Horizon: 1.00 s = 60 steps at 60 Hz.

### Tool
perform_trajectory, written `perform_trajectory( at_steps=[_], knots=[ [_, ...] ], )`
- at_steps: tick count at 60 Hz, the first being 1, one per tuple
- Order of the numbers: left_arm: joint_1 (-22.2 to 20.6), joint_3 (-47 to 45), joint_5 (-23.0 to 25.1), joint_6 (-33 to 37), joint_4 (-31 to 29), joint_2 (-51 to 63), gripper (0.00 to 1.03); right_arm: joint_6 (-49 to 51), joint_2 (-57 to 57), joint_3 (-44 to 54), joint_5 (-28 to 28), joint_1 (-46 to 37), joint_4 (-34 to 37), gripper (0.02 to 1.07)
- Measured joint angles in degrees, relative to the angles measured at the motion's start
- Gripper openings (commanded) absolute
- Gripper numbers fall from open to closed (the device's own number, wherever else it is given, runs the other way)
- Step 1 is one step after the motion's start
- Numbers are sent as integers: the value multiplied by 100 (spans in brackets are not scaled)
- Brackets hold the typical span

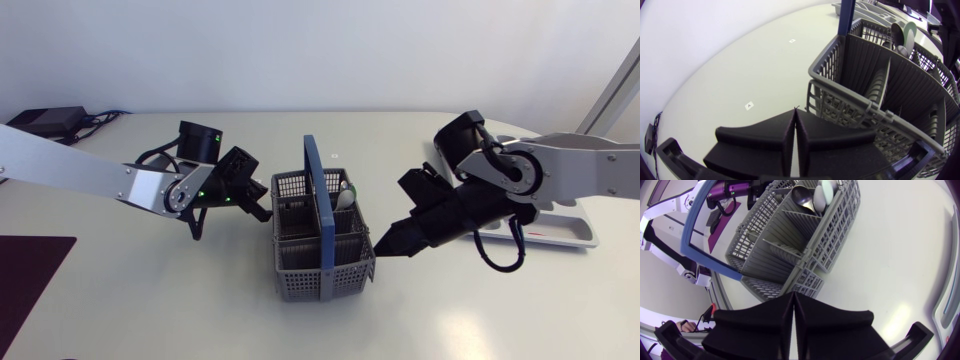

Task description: Sort the cutlery from the basket into the organizer compartments.

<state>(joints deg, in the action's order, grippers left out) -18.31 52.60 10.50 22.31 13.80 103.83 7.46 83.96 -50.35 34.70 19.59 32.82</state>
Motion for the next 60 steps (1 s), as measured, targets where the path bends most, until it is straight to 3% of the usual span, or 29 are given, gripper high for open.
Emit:
perform_trajectory(
  at_steps=[11,17,31,44,60],
  knots=[
    [328,-28,251,0,-256,-260,13,2,-345,55,-50,-70,0,13],
    [459,-214,326,0,-479,-868,30,2,-544,83,-330,-177,-17,25],
    [92,-479,496,-153,-1071,-2208,45,7,-1054,173,-636,-188,-105,48],
    [-59,-514,511,-271,-1440,-2767,46,2,-1228,149,-1010,-170,-243,49],
    [-378,-693,511,-304,-1768,-3180,50,2,-966,-157,-2168,372,-916,49]
  ],
)
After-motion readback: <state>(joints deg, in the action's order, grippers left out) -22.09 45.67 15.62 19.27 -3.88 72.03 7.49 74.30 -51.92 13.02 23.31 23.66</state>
